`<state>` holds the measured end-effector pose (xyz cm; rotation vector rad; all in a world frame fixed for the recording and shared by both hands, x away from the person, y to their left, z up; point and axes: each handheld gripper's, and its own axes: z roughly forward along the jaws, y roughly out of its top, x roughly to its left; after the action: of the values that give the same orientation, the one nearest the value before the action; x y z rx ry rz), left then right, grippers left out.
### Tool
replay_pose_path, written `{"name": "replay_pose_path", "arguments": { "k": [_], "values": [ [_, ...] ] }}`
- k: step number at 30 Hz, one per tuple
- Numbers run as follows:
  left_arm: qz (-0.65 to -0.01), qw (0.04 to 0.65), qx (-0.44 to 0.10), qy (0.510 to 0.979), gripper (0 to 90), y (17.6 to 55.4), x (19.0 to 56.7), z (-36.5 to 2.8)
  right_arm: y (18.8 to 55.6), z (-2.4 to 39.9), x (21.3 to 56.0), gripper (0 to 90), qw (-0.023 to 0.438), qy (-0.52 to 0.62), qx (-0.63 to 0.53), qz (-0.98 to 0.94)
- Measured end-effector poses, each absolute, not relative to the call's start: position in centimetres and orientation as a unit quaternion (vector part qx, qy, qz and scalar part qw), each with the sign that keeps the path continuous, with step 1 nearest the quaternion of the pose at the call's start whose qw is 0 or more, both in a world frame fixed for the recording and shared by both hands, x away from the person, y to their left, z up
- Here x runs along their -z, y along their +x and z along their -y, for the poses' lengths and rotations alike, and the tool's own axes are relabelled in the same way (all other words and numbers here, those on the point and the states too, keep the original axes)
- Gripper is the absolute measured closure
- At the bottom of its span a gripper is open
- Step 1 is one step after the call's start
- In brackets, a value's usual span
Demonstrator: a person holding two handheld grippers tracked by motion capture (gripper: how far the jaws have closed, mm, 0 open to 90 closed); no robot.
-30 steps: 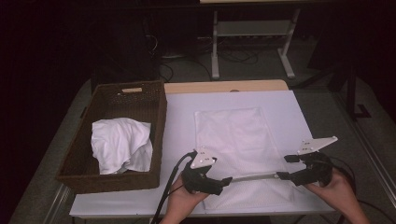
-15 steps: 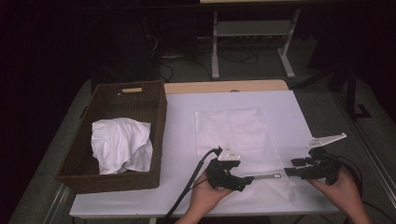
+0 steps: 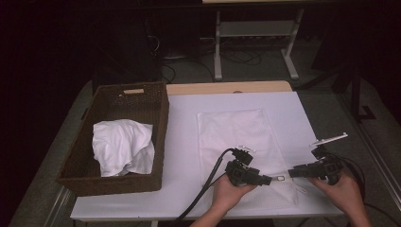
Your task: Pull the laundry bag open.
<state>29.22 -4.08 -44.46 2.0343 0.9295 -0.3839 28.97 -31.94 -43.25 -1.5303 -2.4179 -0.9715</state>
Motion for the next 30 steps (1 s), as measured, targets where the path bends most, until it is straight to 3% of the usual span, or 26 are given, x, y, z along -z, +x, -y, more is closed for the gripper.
{"name": "replay_pose_path", "arguments": {
  "k": [9,17,24,30],
  "values": [
    [-0.410,0.414,0.218,0.783,49.1,30.1,45.9,5.7,29.3,32.1,44.3,62.6,0.089,-0.519,0.311,0.791],
    [-0.416,0.406,0.238,0.778,57.7,30.5,46.6,7.2,29.5,31.9,44.7,69.6,0.106,-0.519,0.309,0.790],
    [-0.422,0.409,0.252,0.769,58.4,30.5,47.0,8.0,29.5,31.8,44.9,81.1,0.111,-0.510,0.313,0.794],
    [-0.418,0.402,0.265,0.770,60.5,30.4,47.2,9.2,29.4,32.3,44.8,83.6,0.119,-0.508,0.327,0.788]
  ]
}}
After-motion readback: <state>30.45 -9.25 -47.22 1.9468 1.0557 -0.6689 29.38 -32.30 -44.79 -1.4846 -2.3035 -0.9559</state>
